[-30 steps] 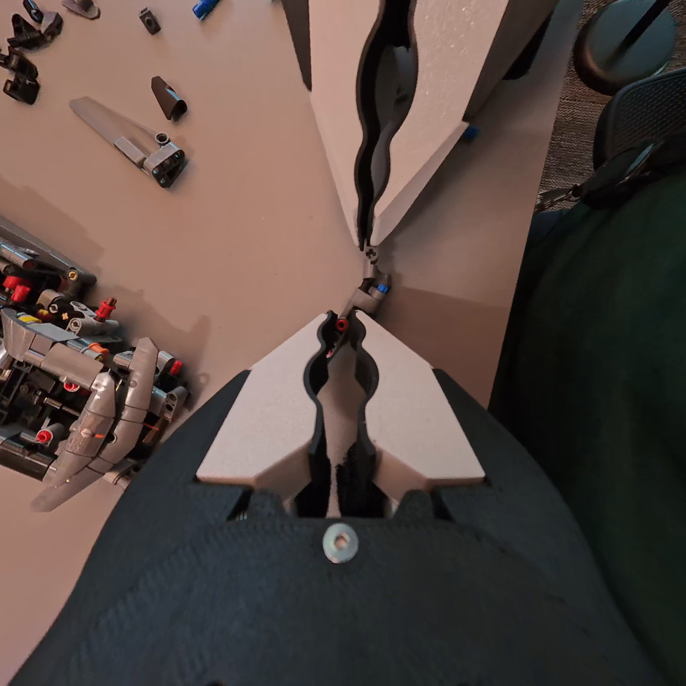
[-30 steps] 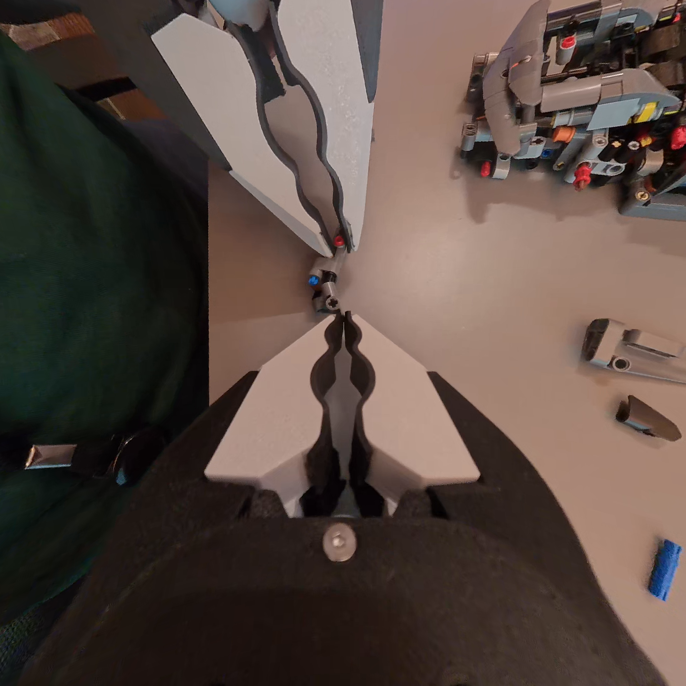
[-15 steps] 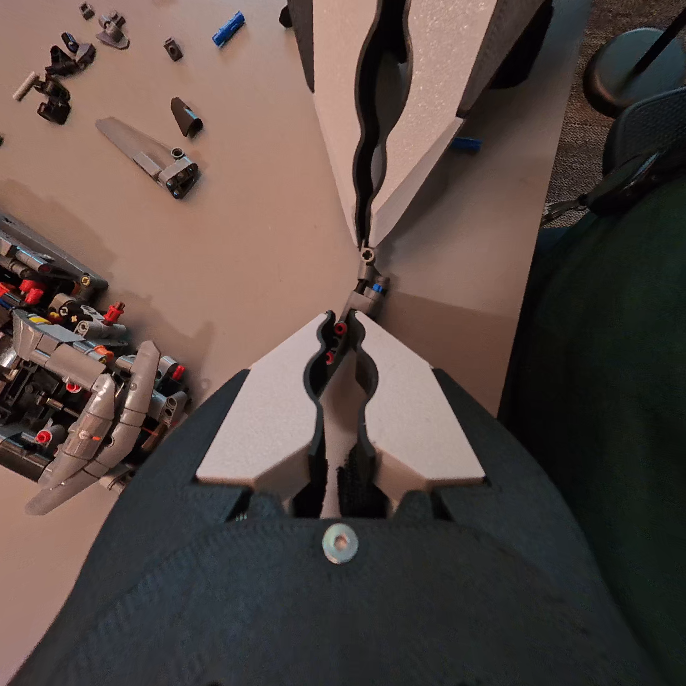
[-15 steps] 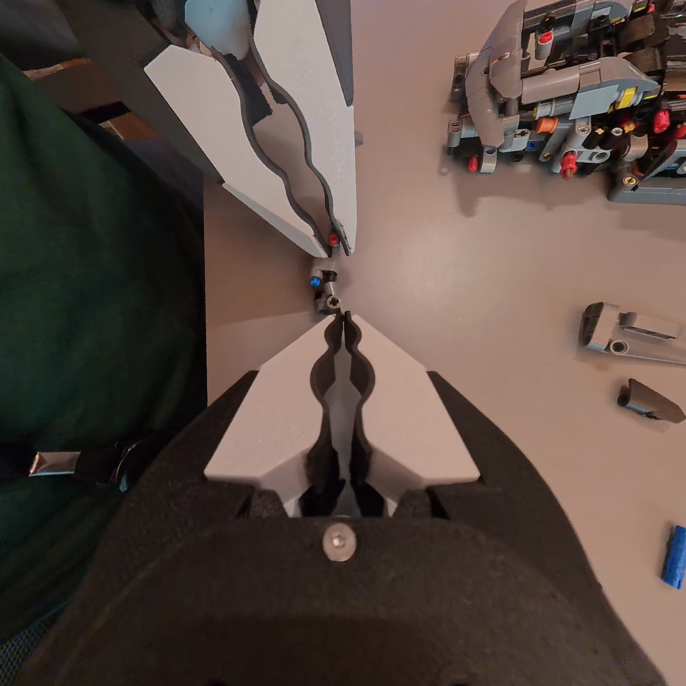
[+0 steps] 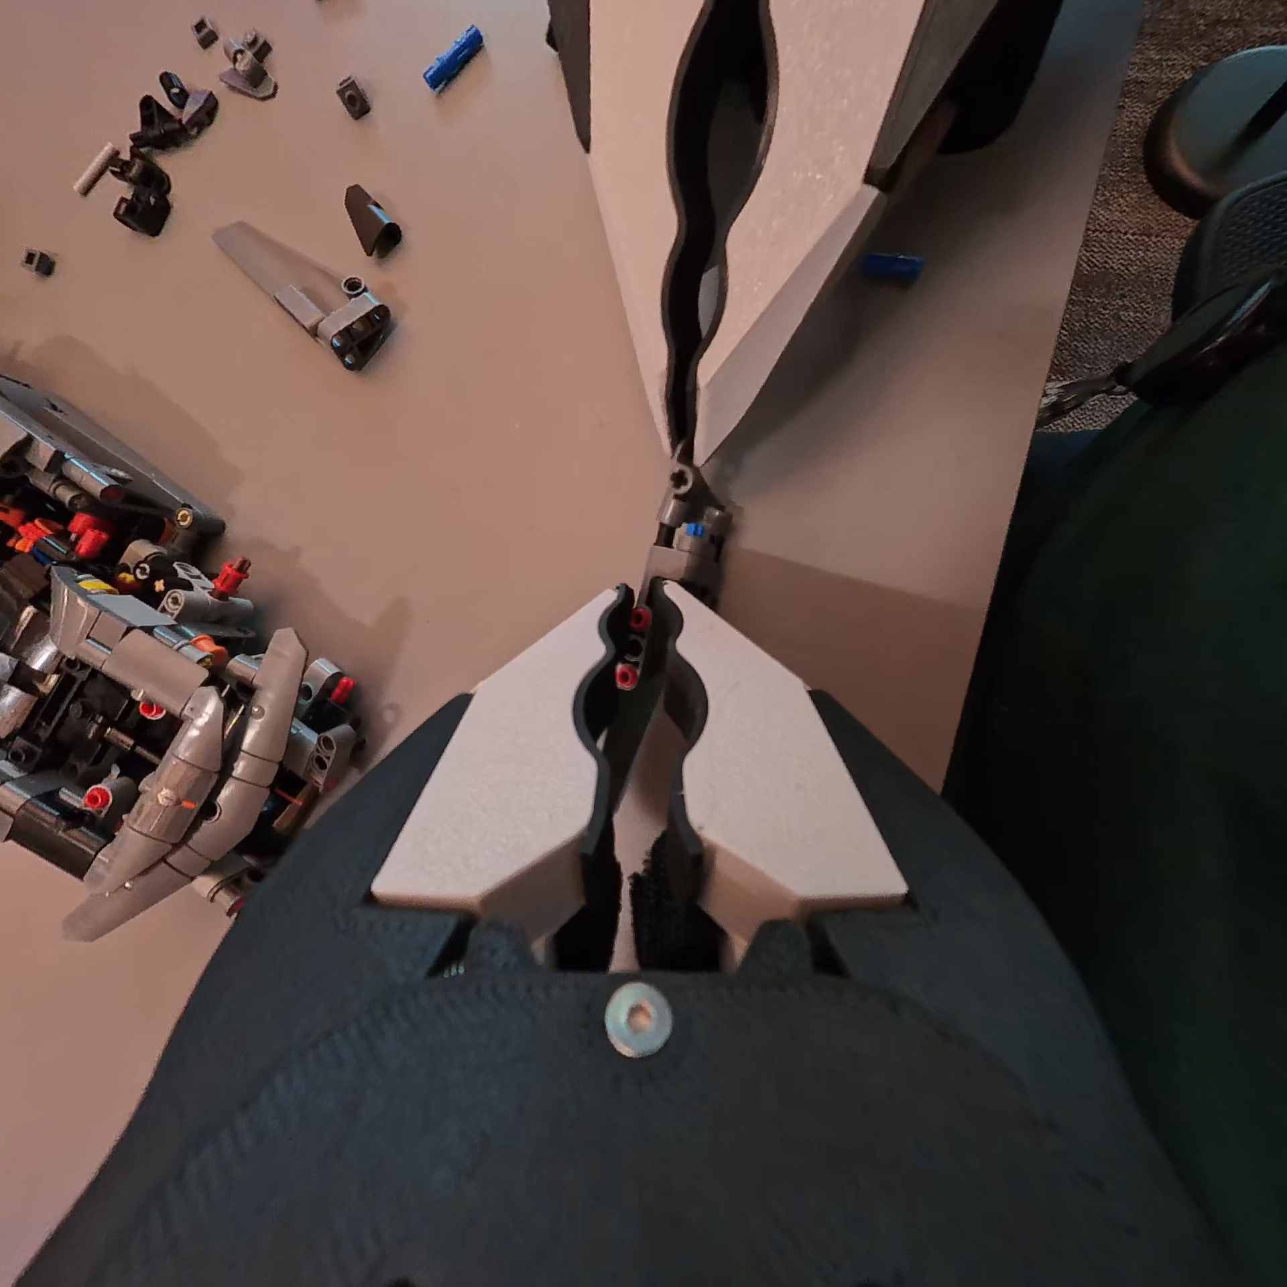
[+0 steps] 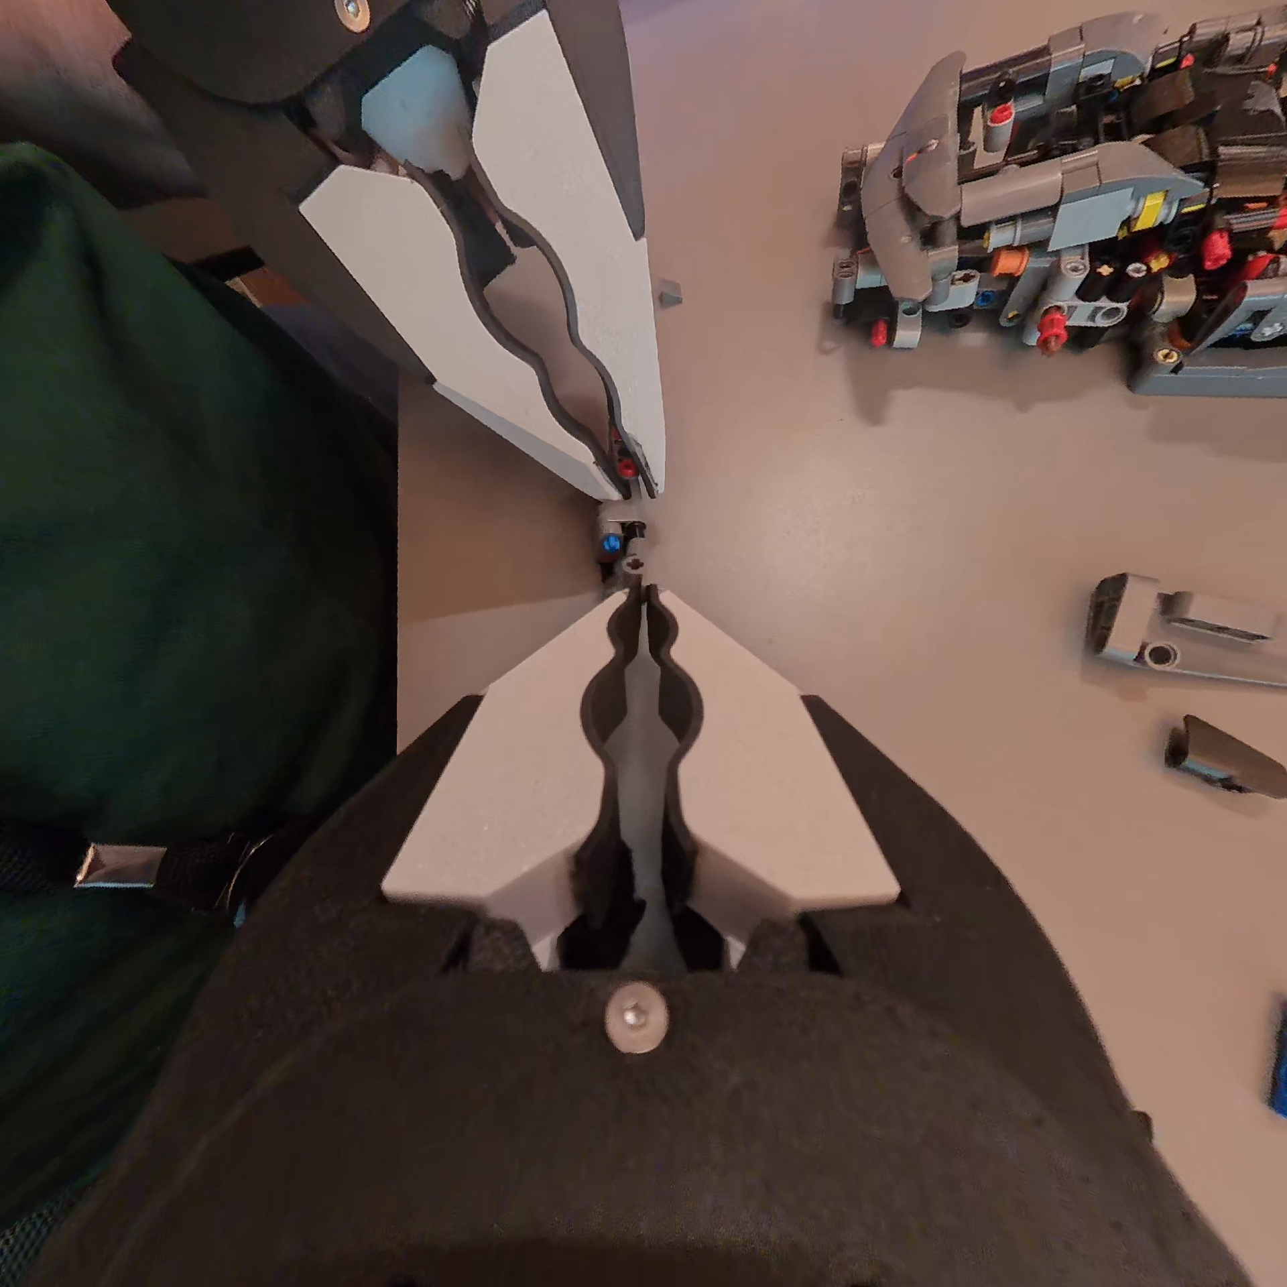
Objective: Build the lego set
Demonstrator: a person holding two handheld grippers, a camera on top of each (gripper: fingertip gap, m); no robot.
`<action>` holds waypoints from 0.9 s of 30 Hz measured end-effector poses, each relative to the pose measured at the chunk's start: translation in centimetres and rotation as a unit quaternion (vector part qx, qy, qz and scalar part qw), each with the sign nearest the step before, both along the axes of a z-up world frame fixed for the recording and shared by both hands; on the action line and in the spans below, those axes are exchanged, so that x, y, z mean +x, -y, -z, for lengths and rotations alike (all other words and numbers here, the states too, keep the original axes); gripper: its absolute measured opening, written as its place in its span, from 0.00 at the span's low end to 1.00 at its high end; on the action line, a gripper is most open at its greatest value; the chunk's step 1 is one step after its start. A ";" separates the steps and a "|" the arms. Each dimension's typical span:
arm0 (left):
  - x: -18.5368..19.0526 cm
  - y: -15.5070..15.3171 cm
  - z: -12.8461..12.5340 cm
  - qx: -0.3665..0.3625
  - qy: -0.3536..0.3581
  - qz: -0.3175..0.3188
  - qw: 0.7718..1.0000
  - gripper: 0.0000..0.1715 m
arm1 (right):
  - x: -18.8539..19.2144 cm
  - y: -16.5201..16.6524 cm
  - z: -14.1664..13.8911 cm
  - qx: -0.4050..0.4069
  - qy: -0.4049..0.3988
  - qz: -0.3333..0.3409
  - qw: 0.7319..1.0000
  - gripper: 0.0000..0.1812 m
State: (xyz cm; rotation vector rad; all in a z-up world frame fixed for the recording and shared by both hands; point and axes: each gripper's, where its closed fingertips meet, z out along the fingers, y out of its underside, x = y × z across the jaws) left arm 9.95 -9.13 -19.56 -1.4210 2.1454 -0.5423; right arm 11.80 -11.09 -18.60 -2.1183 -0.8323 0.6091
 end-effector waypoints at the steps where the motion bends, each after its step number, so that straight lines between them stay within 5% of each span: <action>1: 0.0 0.0 0.0 -0.002 0.003 -0.001 1.000 0.02 | 0.0 -0.1 0.0 0.000 0.000 0.000 1.000 0.00; 27: 0.0 0.5 0.6 0.019 0.075 0.011 0.997 0.01 | 0.5 -0.9 0.8 -0.141 -0.094 0.004 0.986 0.00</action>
